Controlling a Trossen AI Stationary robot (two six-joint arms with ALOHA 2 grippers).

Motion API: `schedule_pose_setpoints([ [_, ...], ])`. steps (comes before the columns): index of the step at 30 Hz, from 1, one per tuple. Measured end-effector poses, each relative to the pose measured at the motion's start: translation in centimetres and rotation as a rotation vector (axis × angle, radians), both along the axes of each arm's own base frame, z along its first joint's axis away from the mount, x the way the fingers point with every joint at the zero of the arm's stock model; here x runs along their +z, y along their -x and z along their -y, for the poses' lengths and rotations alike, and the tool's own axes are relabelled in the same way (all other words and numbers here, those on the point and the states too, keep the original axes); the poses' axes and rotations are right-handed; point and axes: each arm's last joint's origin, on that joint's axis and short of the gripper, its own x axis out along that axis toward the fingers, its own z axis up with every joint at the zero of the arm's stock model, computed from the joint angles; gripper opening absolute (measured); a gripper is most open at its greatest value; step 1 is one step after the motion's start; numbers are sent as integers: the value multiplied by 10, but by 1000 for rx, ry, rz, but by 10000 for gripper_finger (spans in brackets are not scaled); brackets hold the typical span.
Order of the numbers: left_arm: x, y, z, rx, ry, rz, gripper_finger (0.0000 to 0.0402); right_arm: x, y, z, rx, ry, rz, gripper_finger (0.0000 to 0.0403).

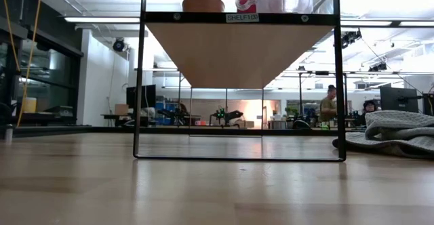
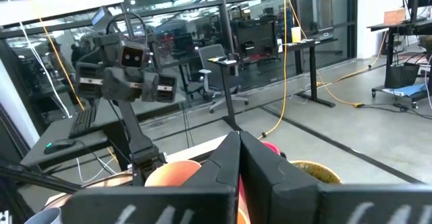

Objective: Stack small to large cups/mugs on shelf
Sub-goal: Put the blue mug on the shelf

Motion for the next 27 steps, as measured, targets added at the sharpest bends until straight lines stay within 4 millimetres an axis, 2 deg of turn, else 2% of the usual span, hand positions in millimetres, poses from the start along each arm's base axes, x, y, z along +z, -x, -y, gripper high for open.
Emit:
schedule_pose_setpoints([
  [4,10,-11,4,-166,54,-96,160,0,0,0,0,0,-1,0],
  [7,8,-19,17,-313,138,-349,190,-1,0,0,0,-2,-12,0],
  [10,-1,-23,38,-445,217,-631,203,-2,0,0,0,-4,-17,0],
  [15,-37,-20,85,-607,249,-1043,193,-3,0,0,0,-7,-27,0],
  [19,-70,-4,125,-718,183,-1263,177,-4,0,0,0,-9,-38,0],
  [23,-100,12,157,-776,187,-1314,173,-5,0,0,0,-16,-44,0],
  [27,-117,26,179,-777,167,-1289,181,-6,0,0,1,-29,-50,0],
])
